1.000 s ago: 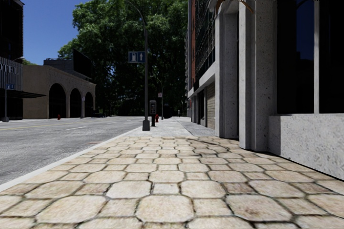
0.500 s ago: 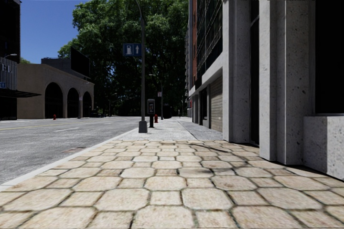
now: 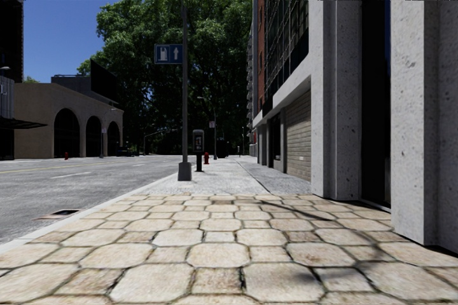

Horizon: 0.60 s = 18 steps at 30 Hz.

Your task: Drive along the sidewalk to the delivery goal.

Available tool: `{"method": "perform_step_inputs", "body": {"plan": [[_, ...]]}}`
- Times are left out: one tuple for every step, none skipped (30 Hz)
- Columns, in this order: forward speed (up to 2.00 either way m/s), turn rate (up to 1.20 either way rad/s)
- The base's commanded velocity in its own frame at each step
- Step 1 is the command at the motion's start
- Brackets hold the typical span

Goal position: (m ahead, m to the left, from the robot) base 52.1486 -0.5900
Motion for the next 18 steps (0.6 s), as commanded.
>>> {"method": "perform_step_inputs", "body": {"plan": [[2.0,0.0],[2.0,0.0],[2.0,0.0],[2.0,0.0],[2.0,0.0],[2.0,0.0],[2.0,0.0],[2.0,0.0],[2.0,0.0],[2.0,0.0],[2.0,0.0],[2.0,0.0],[2.0,0.0],[2.0,0.0],[2.0,0.0],[2.0,0.0],[2.0,0.0],[2.0,0.0]]}}
